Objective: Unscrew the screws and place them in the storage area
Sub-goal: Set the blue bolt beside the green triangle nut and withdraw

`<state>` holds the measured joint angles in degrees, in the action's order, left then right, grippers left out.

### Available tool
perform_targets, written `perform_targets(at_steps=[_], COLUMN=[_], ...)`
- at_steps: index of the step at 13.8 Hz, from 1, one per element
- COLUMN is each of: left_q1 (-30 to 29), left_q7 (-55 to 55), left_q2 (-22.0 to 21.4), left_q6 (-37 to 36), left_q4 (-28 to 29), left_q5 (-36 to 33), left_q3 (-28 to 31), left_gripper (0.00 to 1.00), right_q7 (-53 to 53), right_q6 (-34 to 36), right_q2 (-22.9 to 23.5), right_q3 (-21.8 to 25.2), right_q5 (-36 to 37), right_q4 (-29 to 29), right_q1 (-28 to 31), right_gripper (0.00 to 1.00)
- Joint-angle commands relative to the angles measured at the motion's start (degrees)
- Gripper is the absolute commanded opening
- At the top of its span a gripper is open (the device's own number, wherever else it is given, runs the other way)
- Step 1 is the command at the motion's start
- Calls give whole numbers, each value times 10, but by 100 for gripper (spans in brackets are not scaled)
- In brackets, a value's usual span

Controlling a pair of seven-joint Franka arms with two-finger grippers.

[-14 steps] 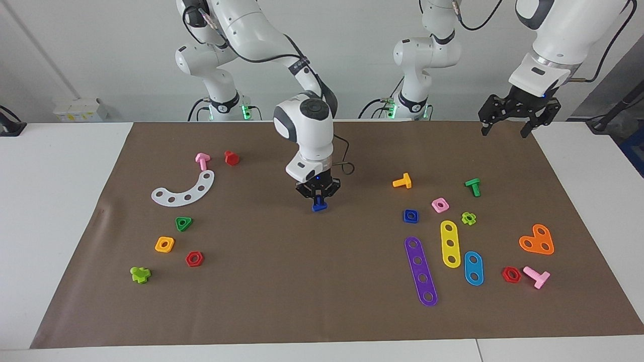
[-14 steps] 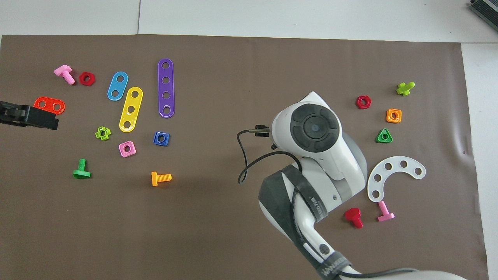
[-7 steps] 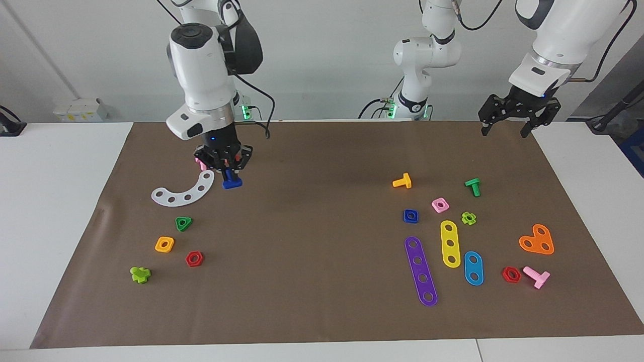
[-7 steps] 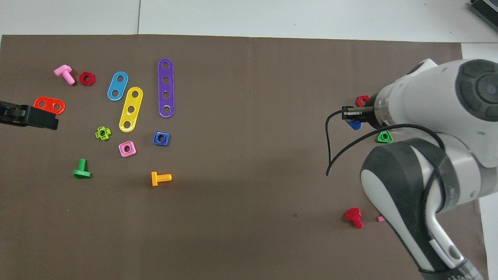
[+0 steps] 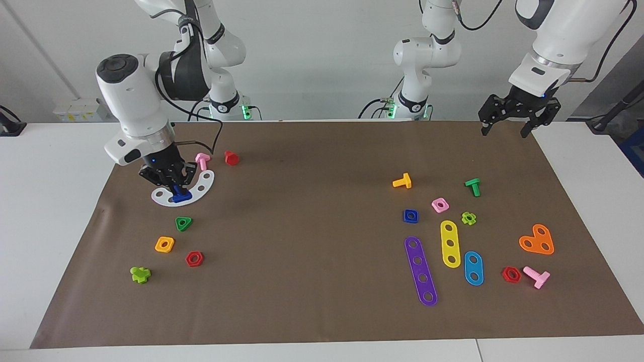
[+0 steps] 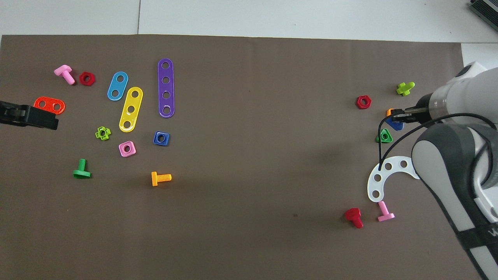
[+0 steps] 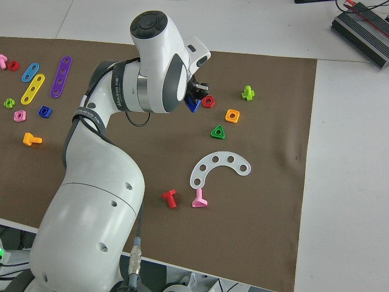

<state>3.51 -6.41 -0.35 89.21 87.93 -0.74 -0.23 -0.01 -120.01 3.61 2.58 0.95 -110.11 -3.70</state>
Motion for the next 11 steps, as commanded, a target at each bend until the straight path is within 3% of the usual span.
perform_targets(at_steps=[1,6,11], left_q1=[-8,-8,-8], left_q7=[-3,-3,-3], left_q2=[-9,-9,-9], left_q6=[-5,-4,-4], left_q4=[8,8,8], left_q5=[8,8,8], left_q3=[-5,-5,-5], left_gripper=[100,100,100], right_q7=[-10,-1,18], right_q6=[-75,-188,-236], right_q2=[17,48,69], right_q3=[-8,-9,-10], right_q5=[-20,-22,-23], right_q4=[-50,-121,-147], right_q1=[1,-13,-25], right_gripper=[0,0,0])
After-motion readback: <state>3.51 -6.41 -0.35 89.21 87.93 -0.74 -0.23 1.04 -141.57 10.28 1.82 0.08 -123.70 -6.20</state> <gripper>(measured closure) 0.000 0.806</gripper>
